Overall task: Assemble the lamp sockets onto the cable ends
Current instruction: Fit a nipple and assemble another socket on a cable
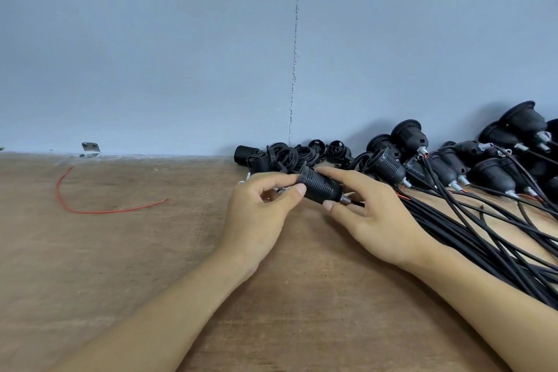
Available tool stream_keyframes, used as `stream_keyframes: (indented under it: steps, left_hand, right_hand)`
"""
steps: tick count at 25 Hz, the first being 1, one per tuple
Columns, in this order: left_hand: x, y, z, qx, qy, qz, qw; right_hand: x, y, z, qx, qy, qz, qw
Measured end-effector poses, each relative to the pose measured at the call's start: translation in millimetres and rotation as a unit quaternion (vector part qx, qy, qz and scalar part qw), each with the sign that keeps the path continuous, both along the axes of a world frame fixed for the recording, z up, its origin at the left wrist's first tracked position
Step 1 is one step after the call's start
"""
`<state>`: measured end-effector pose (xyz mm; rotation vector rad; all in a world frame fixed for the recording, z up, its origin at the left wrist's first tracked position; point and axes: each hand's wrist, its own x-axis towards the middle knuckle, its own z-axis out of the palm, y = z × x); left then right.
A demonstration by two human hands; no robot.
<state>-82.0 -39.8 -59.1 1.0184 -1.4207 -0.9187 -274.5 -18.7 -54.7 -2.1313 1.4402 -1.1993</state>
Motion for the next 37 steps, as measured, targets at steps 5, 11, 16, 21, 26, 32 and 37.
stream_keyframes:
  steps: [5,11,16,21,26,32,37]
  left_hand:
    - [-0.7,-0.5,1.0,0.046,0.052,-0.043,0.997]
    - [0.9,-3.5,-4.0,0.046,0.025,-0.033,0.998]
    - [0.7,-0.1,-4.6,-0.007,-0.041,-0.035,0.999]
    - [2.5,0.9,-4.1,-0.065,-0.066,-0.045,0.995]
    - [2.0,-0.2,-7.4,-0.056,-0.063,-0.024,0.996]
    - [0.8,-0.8,-7.4,-0.076,-0.083,0.017,0.994]
    - [1.9,1.6,-6.5,-0.095,-0.103,0.028,0.99]
  right_hand:
    - [-0.2,1.2,1.5,-0.004,0.013,0.007,1.0]
    - [-0.2,1.4,4.7,-0.033,0.084,0.002,0.996]
    - [-2.6,0.4,8.1,-0.003,0.062,0.008,0.998]
    - [-3.0,0.4,11.4,0.033,0.036,0.02,0.999]
    - [-0.7,2.2,14.1,-0.016,0.096,0.015,0.995]
    - [-1.1,2.4,13.6,-0.088,0.203,-0.015,0.975]
    - [1.0,2.9,11.6,-0.082,0.211,-0.024,0.974]
